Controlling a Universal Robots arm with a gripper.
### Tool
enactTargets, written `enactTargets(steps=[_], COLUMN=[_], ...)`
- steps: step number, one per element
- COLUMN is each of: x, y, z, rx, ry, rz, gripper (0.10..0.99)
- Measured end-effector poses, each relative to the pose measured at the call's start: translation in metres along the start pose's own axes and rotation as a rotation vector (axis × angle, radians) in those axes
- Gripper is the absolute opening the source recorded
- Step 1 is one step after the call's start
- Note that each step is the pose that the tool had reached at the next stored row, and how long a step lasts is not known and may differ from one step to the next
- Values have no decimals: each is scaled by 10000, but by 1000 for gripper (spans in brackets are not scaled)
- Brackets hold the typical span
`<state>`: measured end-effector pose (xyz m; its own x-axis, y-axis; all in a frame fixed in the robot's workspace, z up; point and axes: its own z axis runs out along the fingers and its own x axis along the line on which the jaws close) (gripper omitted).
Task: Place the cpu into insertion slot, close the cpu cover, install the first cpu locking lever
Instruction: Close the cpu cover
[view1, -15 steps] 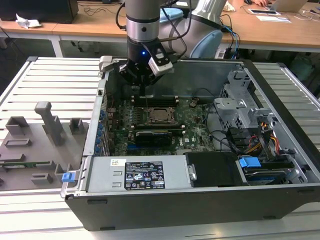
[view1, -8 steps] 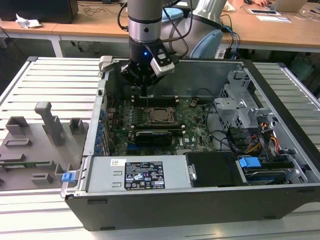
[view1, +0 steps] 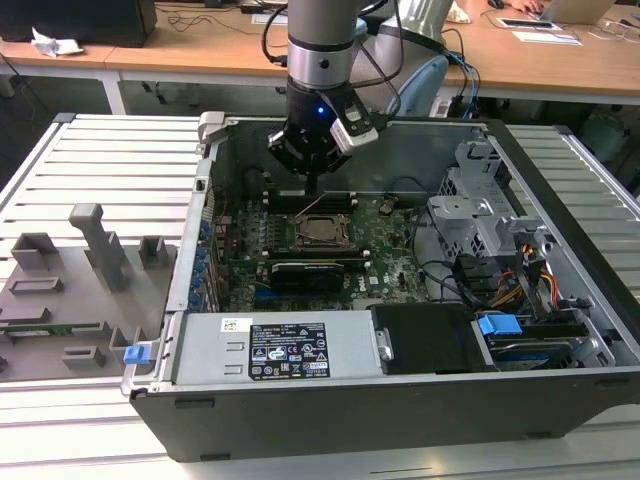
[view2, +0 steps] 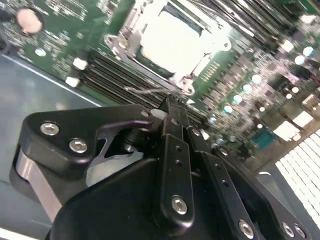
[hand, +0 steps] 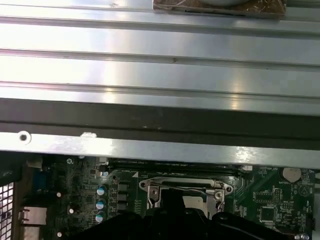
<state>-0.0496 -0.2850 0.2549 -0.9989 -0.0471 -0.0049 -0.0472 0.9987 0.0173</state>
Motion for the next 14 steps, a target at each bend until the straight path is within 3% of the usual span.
enactTargets(steps=[4, 10, 14], x=[-18, -22, -21], y=[-1, -1, -1], z=[13, 72, 106], rx=[-309, -312, -431], ry=[-22, -59, -78], rz=[1, -171, -175], gripper=[102, 102, 102])
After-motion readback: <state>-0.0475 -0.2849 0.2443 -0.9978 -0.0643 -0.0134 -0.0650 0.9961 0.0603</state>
